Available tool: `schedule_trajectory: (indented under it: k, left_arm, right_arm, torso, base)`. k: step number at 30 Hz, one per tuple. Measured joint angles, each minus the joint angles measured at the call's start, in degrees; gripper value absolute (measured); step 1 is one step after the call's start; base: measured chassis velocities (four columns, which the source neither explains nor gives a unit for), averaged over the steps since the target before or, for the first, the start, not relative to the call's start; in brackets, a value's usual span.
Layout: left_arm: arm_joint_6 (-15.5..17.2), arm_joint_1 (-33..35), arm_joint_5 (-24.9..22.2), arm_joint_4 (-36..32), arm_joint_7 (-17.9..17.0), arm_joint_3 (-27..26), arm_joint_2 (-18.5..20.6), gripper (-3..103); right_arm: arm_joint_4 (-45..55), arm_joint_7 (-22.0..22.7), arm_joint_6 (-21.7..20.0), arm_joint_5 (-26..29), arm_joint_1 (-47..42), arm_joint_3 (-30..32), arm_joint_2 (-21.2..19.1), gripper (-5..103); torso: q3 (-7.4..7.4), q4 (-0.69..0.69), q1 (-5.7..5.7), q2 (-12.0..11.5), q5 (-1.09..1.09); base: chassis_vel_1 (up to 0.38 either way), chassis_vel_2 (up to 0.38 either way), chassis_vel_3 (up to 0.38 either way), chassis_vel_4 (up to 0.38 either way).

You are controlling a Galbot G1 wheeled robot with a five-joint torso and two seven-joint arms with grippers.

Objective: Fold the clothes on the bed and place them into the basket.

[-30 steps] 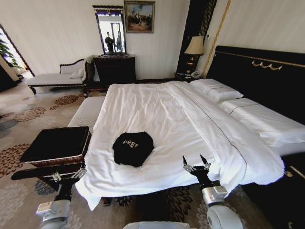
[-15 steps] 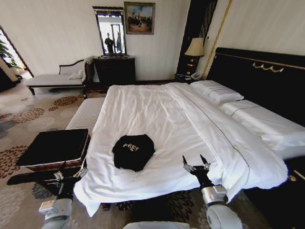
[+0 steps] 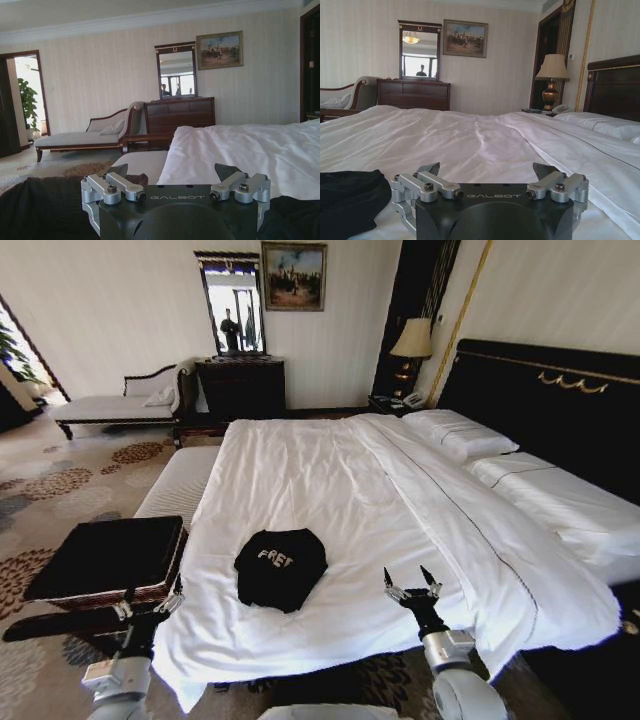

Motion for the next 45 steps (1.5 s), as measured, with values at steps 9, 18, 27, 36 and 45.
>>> schedule_trajectory:
  k: [9,18,27,36,45]
  left_arm:
    - [0.00,-0.10,0.00,0.19,0.00,0.11,-0.04,99]
    - [-0.03,0.02,-0.32,0.35,0.01,0.02,0.04,99]
    - [0.12,-0.14,-0.30,0.32,0.01,0.30,0.05,99]
    - [1.76,0.11,-1.25,0.91,0.26,2.61,2.51,99]
    - [3.17,-0.60,-0.53,1.65,0.20,5.18,2.72,99]
  right_arm:
    - [-0.29,0.11,-0.02,-0.16,0.14,-0.09,0.13,100]
    - [-0.95,0.32,-0.02,0.16,0.16,-0.46,0.31,100]
    - [-0.95,2.70,-0.58,0.81,0.69,-1.37,0.13,100]
    - [1.78,6.67,-16.71,24.47,9.05,-4.26,-7.90,100]
    - [-9.72,10.31,-28.90,52.18,23.96,-9.23,-17.88,100]
  torso:
    - [0.00,0.00,0.00,0.00,0.00]
    - [0.00,0.00,0.00,0.00,0.00]
    - [0.00,-0.01,0.01,-0.01,0.00]
    - [-0.01,-0.01,-0.01,0.00,0.01]
    - [0.01,0.00,0.01,-0.01,0.00]
  base:
    - [-0.047,0.095,0.046,-0.096]
    - [-0.046,0.074,0.040,-0.078]
    - [-0.065,0.053,0.068,-0.065]
    - [-0.002,0.004,0.004,-0.006]
    - [0.000,0.000,0.000,0.000]
